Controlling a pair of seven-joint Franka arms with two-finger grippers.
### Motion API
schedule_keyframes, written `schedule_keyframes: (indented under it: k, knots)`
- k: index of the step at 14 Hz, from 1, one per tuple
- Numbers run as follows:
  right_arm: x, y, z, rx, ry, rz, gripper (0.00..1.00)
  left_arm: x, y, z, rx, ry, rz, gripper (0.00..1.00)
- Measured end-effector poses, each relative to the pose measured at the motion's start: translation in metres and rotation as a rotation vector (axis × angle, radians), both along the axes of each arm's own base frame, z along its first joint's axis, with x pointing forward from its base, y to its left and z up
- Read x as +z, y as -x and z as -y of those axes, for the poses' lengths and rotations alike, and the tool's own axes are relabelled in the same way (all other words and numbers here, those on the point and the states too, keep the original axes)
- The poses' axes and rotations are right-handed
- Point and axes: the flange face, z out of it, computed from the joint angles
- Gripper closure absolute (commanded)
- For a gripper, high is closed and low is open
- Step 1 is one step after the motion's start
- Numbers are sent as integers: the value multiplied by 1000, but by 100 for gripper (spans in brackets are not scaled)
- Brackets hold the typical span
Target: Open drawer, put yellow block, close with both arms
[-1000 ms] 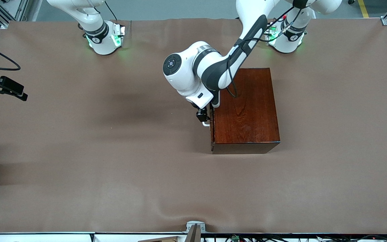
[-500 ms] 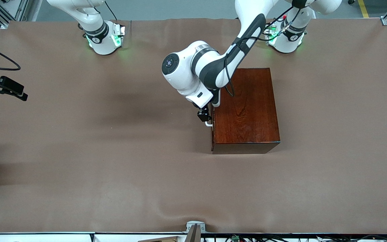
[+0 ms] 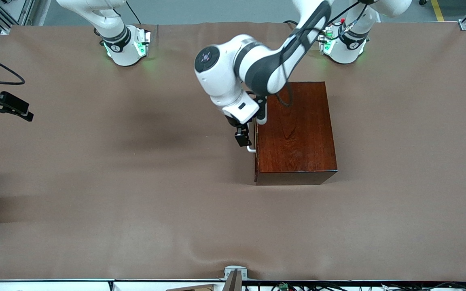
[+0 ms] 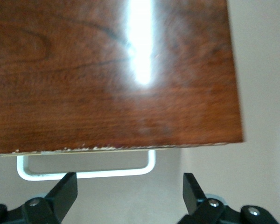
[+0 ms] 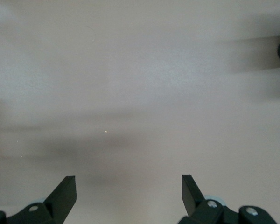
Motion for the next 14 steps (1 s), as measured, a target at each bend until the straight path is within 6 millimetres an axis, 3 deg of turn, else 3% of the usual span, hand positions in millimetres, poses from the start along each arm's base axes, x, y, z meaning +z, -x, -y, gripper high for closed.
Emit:
schedule_keyframes:
  k: [6,10,14]
  knots:
    - [0,0,0,0,0,0,0,45,-55,-67,-20,31,-4,0]
    - [0,0,0,1,0,0,0,87,-97,-141,-52,88,-35,0]
    - [0,0,0,1,0,0,0,104,-132,-220,-75,126,-77,0]
